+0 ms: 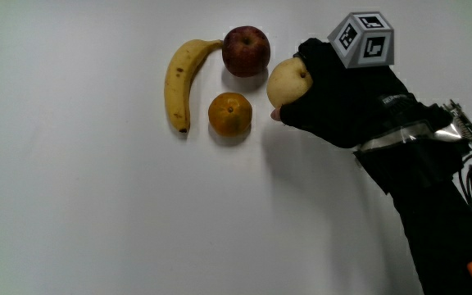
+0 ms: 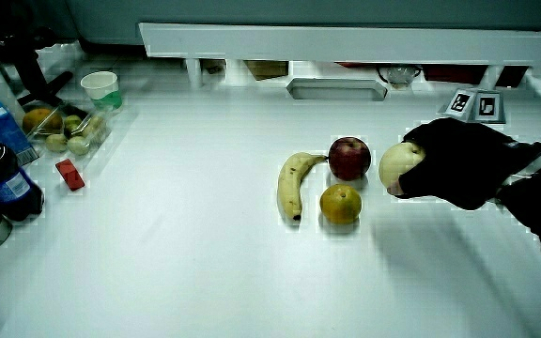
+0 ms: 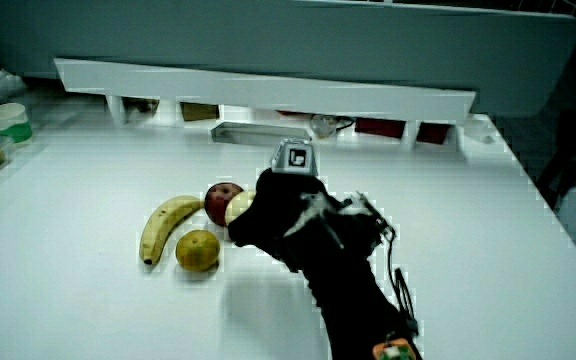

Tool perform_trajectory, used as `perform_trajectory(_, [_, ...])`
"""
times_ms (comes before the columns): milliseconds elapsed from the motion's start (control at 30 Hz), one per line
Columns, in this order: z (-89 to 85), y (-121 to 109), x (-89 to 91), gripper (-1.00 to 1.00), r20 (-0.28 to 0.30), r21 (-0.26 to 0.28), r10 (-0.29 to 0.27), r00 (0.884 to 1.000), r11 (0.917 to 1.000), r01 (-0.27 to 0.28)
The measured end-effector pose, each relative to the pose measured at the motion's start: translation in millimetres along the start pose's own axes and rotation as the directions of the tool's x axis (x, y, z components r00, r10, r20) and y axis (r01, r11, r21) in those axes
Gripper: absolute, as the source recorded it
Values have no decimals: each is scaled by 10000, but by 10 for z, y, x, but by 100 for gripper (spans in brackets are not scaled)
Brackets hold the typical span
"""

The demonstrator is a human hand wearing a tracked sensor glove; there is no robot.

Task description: Place pear no leg

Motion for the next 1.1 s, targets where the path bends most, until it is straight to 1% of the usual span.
perform_trajectory(33, [-7, 20, -6, 0, 64, 121, -89, 9999, 9999, 88])
perform_trajectory(100, [-38, 80, 1, 0, -36, 27, -205, 9998, 9998, 205])
perform_trajectory(133, [-56, 118, 11, 0, 52, 12, -292, 9996, 9996, 292])
perform_trajectory(167, [-67, 145, 19, 0, -5, -2, -392, 9992, 9992, 392])
perform_trajectory(200, [-69, 159, 14, 0, -90, -2, -331, 9994, 9995, 331])
perform_trajectory(233, [-94, 197, 28, 0, 60, -45, -541, 9985, 9985, 541])
perform_trajectory(267, [-105, 212, 28, 0, 31, -16, -511, 9987, 9987, 511])
perform_trajectory(300, [-118, 227, 28, 0, -24, -111, -456, 9990, 9989, 456])
perform_trajectory(333, [-139, 247, 38, 0, 5, -192, -613, 9981, 9979, 613])
perform_trajectory(367, [-162, 269, 47, 0, -91, -223, -540, 9985, 9983, 538])
perform_trajectory(433, [-210, 313, 58, 0, 48, -232, -709, 9975, 9972, 709])
perform_trajectory(467, [-225, 322, 58, 0, -46, -300, -721, 9974, 9970, 720])
perform_trajectory(500, [-246, 341, 63, 0, 44, -312, -815, 9967, 9962, 816])
perform_trajectory(533, [-259, 349, 58, 0, -80, -437, -701, 9975, 9966, 697])
perform_trajectory(567, [-275, 358, 62, 0, -77, -396, -674, 9977, 9970, 670])
perform_trajectory(600, [-307, 388, 84, 0, -63, -417, -855, 9963, 9955, 852])
perform_trajectory(633, [-330, 404, 92, 0, -117, -481, -902, 9959, 9948, 895])
perform_trajectory(667, [-355, 414, 90, 0, -102, -639, -829, 9965, 9946, 821])
perform_trajectory(733, [-408, 458, 144, 0, 7, -724, -1156, 9933, 9907, 1153])
perform_trajectory(767, [-395, 444, 154, 0, -431, -646, -1071, 9933, 9925, 1042])
perform_trajectory(800, [-384, 437, 137, 0, -448, -598, -875, 9952, 9946, 848])
perform_trajectory(833, [-383, 437, 118, 0, -123, -650, -947, 9954, 9935, 937])
perform_trajectory(900, [-387, 445, 113, 0, -303, -607, -1025, 9943, 9931, 1005])
perform_trajectory(933, [-397, 456, 106, 0, -240, -816, -996, 9947, 9919, 974])
perform_trajectory(967, [-399, 457, 104, 0, -259, -899, -1022, 9944, 9910, 995])
perform_trajectory(1000, [-410, 468, 112, 0, -216, -1069, -1131, 9933, 9881, 1102])
perform_trajectory(1067, [-420, 484, 124, 0, -131, -1215, -1246, 9921, 9850, 1221])
perform_trajectory(1100, [-415, 473, 114, -8, -176, -1309, -1177, 9929, 9848, 1145])
